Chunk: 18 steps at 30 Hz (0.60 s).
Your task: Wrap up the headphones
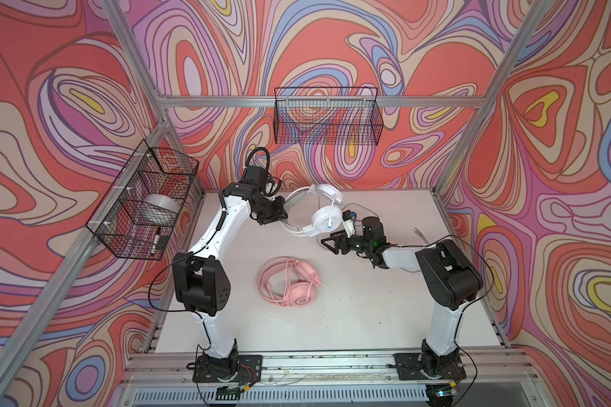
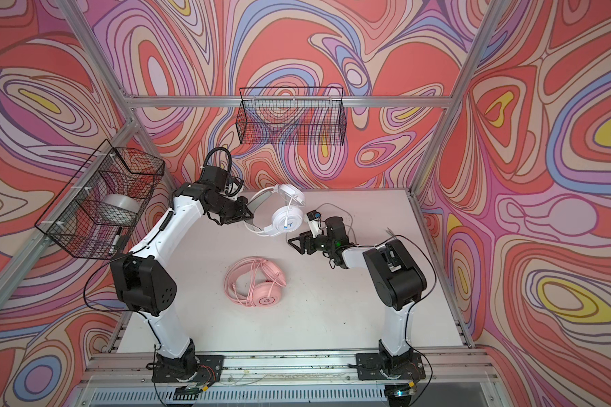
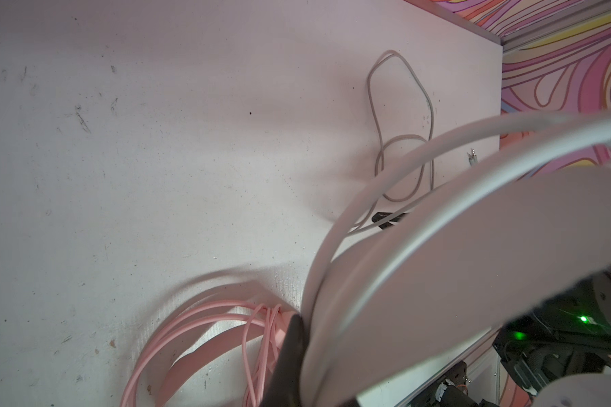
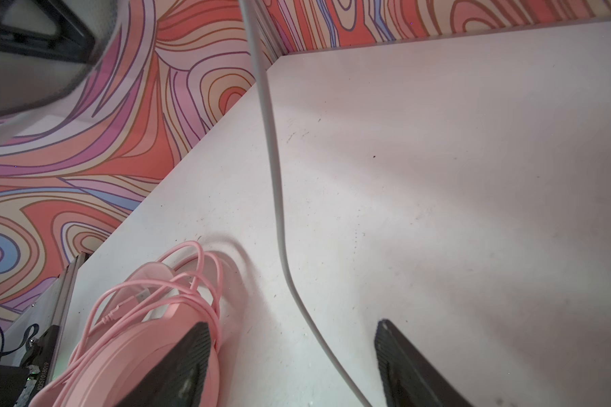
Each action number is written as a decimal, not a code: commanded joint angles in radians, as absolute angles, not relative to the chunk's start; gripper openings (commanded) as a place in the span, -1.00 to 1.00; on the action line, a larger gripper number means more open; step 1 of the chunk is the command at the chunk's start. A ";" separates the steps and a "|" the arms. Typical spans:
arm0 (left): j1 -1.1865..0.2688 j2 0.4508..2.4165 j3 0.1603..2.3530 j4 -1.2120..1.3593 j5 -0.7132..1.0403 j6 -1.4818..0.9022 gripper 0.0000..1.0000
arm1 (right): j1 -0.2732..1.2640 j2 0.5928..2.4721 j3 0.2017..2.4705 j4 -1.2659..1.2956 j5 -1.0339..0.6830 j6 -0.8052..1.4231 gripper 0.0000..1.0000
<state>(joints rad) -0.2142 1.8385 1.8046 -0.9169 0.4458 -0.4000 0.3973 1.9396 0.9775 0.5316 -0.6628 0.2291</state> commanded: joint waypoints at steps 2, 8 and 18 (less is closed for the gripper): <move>-0.212 1.802 1.801 -0.908 0.477 -0.426 -1.00 | 0.424 1.998 1.031 0.549 -0.672 0.223 0.48; -0.212 1.802 1.802 -0.904 0.482 -0.438 -1.00 | 0.432 2.074 1.081 0.543 -0.664 0.247 0.41; -0.212 1.791 1.812 -0.900 0.453 -0.464 -1.00 | 0.432 2.160 1.162 0.419 -0.723 0.231 0.14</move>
